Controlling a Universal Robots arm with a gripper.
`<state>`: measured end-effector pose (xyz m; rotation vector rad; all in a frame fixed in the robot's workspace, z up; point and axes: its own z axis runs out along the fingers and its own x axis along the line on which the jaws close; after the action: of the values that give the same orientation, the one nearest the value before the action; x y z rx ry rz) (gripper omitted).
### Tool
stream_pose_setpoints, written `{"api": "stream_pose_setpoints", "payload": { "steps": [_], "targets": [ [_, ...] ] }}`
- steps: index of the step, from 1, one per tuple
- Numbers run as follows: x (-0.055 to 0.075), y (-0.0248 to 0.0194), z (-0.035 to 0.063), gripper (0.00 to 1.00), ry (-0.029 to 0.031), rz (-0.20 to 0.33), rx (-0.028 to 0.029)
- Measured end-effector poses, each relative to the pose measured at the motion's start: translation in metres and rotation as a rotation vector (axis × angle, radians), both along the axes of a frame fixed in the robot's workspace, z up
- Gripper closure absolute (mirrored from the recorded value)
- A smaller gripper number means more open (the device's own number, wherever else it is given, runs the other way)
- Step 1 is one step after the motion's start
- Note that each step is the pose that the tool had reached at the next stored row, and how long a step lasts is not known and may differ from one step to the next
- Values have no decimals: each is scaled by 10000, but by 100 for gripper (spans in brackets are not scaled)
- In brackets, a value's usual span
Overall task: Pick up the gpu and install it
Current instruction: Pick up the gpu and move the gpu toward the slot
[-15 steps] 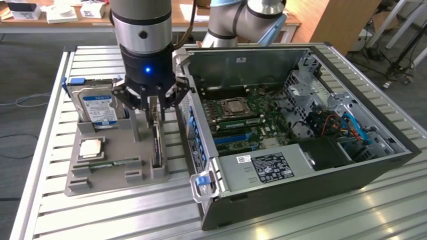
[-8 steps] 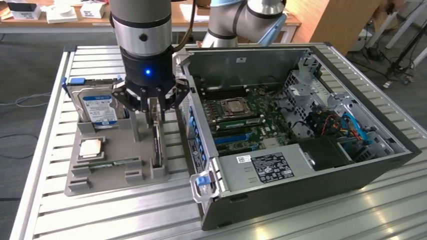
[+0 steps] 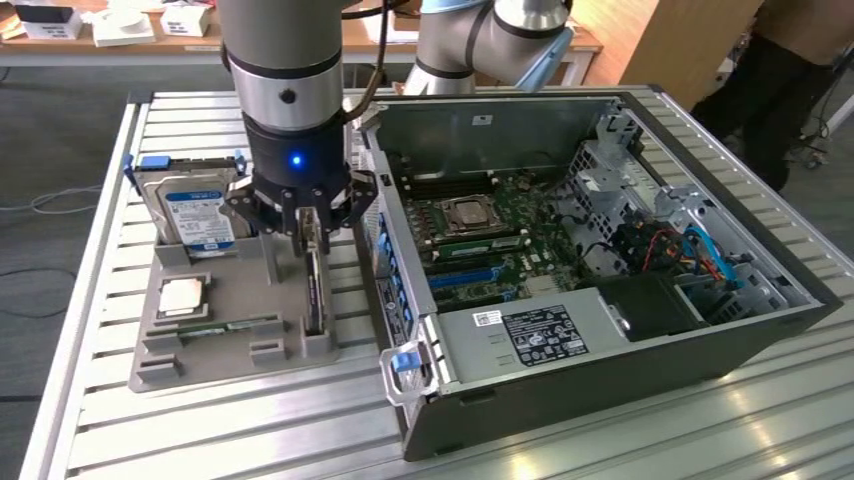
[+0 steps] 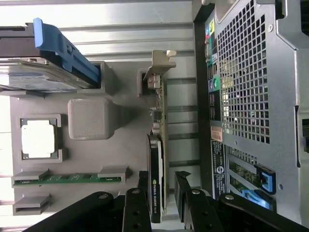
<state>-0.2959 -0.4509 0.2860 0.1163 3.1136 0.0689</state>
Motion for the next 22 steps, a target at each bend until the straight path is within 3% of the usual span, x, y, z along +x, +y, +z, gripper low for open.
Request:
{"api": "stream_pose_setpoints", "payload": {
  "steps": [16, 22],
  "targets": [
    [-3, 0, -216, 64, -1, -1, 1],
    [-4, 0, -237, 64, -1, -1, 1]
  ]
}}
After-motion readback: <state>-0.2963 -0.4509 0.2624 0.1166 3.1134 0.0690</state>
